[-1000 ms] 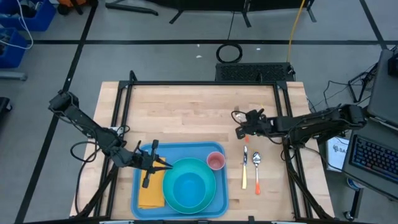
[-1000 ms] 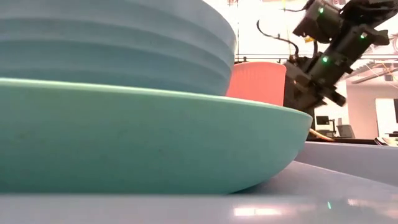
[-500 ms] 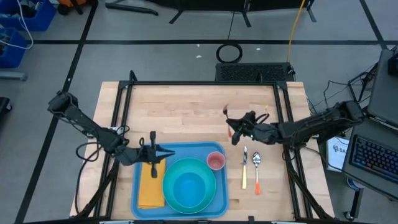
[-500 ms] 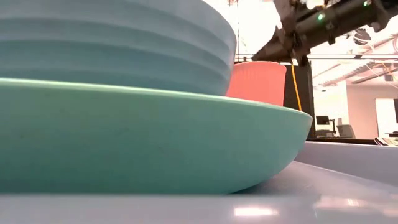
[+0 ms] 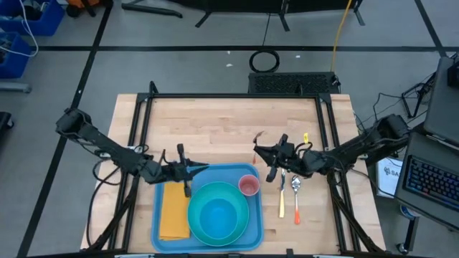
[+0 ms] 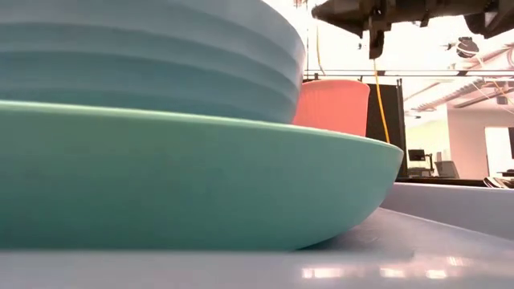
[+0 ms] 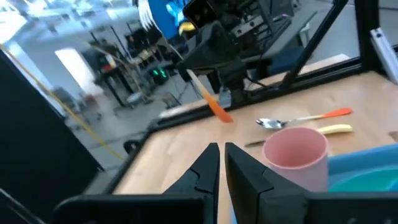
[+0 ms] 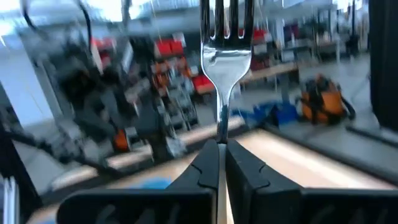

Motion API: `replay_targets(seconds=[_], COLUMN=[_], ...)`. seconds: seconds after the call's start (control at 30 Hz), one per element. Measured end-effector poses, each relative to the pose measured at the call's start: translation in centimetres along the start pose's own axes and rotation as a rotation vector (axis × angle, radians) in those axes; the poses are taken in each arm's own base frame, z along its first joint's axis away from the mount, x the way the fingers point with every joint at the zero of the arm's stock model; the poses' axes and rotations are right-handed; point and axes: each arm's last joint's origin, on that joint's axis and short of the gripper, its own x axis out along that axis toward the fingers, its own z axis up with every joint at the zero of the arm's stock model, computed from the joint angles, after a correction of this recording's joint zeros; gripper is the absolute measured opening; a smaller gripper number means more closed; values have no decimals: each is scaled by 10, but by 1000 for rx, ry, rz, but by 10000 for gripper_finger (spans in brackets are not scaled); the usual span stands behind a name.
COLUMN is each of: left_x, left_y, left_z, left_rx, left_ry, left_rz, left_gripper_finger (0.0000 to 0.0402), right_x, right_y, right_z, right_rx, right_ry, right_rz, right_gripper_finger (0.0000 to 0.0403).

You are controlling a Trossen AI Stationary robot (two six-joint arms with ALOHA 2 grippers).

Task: Set up tray
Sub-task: Put the orange fork on the yellow table napkin

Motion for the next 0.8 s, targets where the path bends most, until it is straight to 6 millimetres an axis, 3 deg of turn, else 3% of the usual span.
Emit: replay_targets(seconds=[0.17, 0.37, 0.53, 0.8], left_x=[14, 21, 21, 21], left_y=[-13, -21, -19, -18], left_z=[-12, -18, -17, -14], left_rx=[44, 19, -35, -34], left_ry=[33, 27, 21, 3], left_rz=[100, 143, 170, 186], left_gripper_finger=[51, 123, 175, 191], right_x=[3, 13, 32, 59], right_y=[9, 21, 45, 82], right_z=[-4, -14, -17, -11], right_rx=[-48, -122, -235, -412], right_ry=[-110, -189, -225, -297], right_rz=[50, 73, 122, 105], right_gripper_finger=[1, 1, 1, 1])
